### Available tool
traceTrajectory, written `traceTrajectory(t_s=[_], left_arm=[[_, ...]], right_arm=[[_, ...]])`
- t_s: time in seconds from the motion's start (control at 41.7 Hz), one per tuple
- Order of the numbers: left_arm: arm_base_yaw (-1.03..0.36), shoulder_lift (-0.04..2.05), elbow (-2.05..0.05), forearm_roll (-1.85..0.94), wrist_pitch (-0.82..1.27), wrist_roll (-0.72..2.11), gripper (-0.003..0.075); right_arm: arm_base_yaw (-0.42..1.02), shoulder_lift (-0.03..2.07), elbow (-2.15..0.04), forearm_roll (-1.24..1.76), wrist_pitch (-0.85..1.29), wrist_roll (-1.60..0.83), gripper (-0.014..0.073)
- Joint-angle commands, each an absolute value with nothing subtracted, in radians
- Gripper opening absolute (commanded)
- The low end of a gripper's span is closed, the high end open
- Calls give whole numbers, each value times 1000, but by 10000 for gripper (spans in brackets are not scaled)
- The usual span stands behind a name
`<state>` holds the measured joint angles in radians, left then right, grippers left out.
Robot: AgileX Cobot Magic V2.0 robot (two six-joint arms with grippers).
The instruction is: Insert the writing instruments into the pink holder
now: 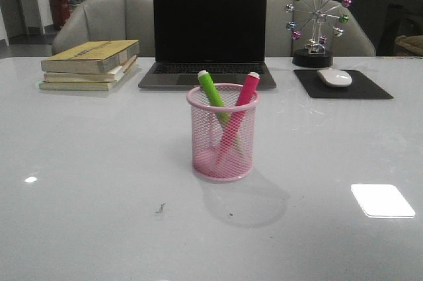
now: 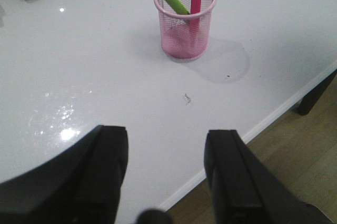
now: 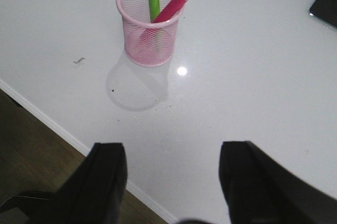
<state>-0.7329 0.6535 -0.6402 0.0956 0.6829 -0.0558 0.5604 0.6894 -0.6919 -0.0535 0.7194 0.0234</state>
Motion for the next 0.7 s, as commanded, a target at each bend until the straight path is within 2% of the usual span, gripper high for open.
traceTrajectory(t_s=[0.0,0.12,0.264,0.336,0.672], left_arm=[[-739,655,-666,108,626,-67,398],[-739,655,-666,108,628,-69,326],[-739,655,-666,108,628,-113,147],[-739,655,-666,108,628,-133,87],[-739,655,-666,110,628,-145,91]], right_arm=[[560,686,-719,-81,649,18,468],[560,686,-719,-81,649,18,345],[560,686,-719,-78,649,18,138],[560,686,-719,-71,649,18,60],[560,686,-719,-55,649,18,56]])
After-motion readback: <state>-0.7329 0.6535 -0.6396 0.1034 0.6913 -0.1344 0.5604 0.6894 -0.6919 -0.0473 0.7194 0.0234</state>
